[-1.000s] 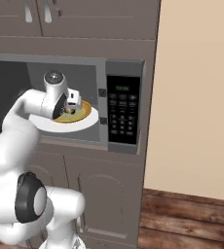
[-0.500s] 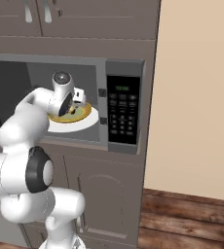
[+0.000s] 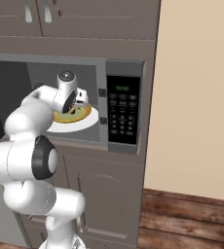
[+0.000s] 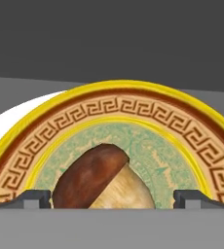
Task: Pick the mushroom from the microwave and place it on plate located on the counter.
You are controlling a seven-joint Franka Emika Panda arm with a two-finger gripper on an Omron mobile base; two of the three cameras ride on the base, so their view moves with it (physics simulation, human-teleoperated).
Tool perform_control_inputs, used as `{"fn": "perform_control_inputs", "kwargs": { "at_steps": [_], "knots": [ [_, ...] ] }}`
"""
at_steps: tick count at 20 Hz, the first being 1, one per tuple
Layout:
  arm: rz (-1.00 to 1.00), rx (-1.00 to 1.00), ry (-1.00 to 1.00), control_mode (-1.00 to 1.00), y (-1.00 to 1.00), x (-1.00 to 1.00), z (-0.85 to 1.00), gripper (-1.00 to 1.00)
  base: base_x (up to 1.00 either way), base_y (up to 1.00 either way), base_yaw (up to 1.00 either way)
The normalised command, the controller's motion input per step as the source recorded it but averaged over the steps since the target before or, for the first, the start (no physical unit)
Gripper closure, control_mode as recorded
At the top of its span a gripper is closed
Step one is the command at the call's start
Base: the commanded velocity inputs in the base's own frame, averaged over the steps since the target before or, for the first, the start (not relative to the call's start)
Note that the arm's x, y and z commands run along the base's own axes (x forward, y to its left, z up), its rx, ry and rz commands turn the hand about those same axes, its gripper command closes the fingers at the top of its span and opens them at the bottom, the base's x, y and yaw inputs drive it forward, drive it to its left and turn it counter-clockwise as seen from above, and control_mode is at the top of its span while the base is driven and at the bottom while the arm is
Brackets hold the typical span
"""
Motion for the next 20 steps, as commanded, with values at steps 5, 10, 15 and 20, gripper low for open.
{"fn": "perform_control_inputs", "kwargs": {
  "at_steps": [5, 10, 15, 20],
  "knots": [
    [0.0, 0.0, 0.01, -1.0, 0.0, 0.02, -0.19, -1.0, 0.0, 0.0, 0.0],
    [0.0, 0.0, 0.0, -1.0, 0.0, 0.13, 0.0, -1.0, 0.0, 0.0, 0.0],
    [0.0, 0.0, 0.01, -1.0, 0.0, 0.01, -0.17, -1.0, 0.0, 0.0, 0.0],
    [0.0, 0.0, 0.0, -1.0, 0.0, 0.0, -0.26, -1.0, 0.0, 0.0, 0.0]
  ]
}}
